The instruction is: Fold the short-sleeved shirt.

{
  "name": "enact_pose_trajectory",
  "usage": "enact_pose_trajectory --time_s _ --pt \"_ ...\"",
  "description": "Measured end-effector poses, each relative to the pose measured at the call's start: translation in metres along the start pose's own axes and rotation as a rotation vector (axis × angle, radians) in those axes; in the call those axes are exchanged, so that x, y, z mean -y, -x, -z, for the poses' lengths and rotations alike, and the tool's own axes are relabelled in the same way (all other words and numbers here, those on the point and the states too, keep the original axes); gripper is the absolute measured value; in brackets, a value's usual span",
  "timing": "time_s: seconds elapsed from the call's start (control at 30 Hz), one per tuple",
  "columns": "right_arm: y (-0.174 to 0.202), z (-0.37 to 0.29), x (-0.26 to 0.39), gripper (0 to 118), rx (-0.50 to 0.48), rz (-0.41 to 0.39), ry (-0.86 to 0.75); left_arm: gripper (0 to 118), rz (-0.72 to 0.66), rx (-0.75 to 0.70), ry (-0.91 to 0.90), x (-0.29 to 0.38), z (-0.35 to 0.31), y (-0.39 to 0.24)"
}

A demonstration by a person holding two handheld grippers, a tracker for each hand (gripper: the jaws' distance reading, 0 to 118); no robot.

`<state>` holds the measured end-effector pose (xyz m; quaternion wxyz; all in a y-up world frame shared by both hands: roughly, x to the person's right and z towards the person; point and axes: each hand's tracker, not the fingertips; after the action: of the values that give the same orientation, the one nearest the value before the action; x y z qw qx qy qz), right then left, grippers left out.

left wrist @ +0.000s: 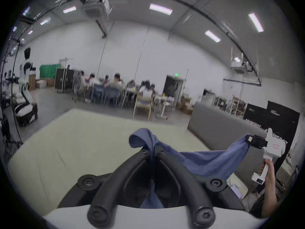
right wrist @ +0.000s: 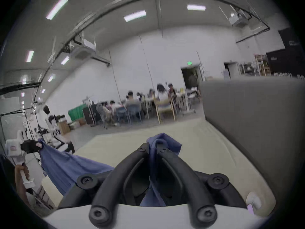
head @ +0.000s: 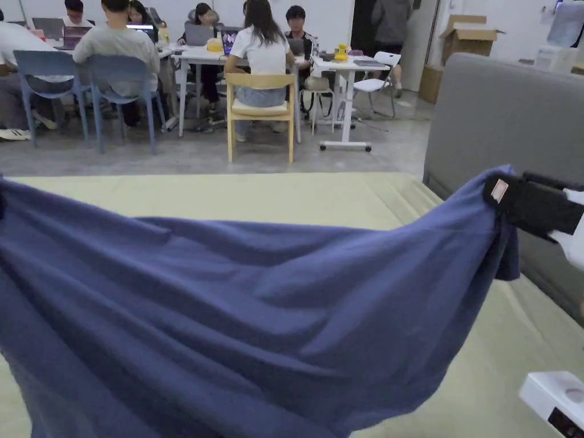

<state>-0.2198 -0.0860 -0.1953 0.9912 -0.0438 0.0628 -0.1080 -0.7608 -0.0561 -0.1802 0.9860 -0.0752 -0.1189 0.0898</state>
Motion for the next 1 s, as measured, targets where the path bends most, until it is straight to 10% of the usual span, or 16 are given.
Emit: enact_pose_trajectory --time_s 0.6,1.0 --pt "0.032 0.19 -0.219 9 0.003 -0.033 -0.058 1 0.183 -0.205 -0.105 -0.217 0.178 0.017" --pt "-0.016 0.355 -0.024 9 0.11 -0.054 0.284 1 0.1 -0.307 0.223 -0.019 0.354 0.112"
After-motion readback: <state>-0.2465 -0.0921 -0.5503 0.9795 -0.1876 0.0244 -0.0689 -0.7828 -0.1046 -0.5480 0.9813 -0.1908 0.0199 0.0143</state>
